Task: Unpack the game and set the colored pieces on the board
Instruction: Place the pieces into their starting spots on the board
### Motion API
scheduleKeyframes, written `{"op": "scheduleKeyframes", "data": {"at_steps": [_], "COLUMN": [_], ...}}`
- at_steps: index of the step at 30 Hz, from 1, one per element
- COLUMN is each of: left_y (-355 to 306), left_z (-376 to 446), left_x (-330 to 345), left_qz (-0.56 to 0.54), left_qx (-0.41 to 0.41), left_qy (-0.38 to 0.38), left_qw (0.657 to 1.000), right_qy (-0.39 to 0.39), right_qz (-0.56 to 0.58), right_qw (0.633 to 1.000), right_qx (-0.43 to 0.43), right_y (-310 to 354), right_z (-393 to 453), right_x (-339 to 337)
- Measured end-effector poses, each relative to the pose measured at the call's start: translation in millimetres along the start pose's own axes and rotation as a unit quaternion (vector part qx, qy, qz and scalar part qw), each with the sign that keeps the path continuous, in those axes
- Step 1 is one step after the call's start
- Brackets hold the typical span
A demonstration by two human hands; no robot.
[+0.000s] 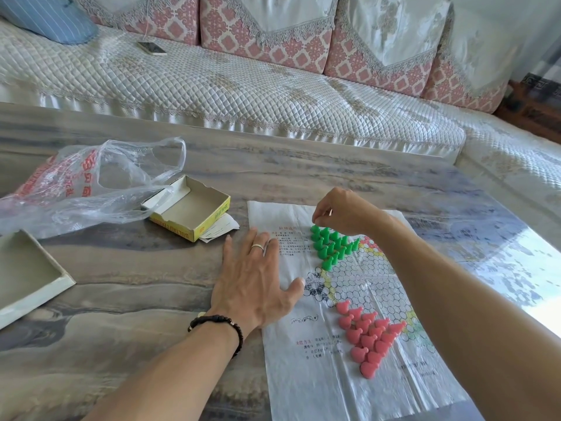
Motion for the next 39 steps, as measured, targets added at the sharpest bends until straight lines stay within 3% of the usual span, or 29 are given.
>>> {"op": "scheduleKeyframes", "data": {"at_steps": [9,16,26,33,39], "left_y": [0.3,-2.9,-9.0,-24.2,-38.2], "left_z": [-0.2,-0.3,-1.3,-13.7,-31.2], "left_x": [1.7,5.6,15.1,-1.2,4.3], "left_qz": [-0.001,-0.015,0.01,-0.051,-0.086], "left_qx": [0.003,0.028,0.035,0.046,0.05], "left_qy": [0.006,0.033,0.115,0.064,0.034], "left_qw": [1.0,0.999,0.993,0.996,0.994], "right_qy": [-0.016,-0.073,-0.096,-0.186,-0.191], "right_qz": [0.009,0.029,0.018,0.028,0.019], "right_qw": [1.0,0.997,0.993,0.965,0.96], "right_qx": [0.004,0.018,0.07,0.182,0.202], "right_y": [-0.5,-6.2,-42.2,-101.7,-119.8], "right_z": [-1.6,-19.1,-97.3,-164.7,-185.7], "right_x": [1.0,-14.4,-14.6,-33.6,-23.8]}}
Point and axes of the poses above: each hand's wrist, its own z-axis towards the middle knuckle, its own x-axis out of the palm, y = z × x, the point moved 9 cm from there along z, towards the middle knuckle, and after that the axes turned 1 degree about z, right-handed, at the moved point
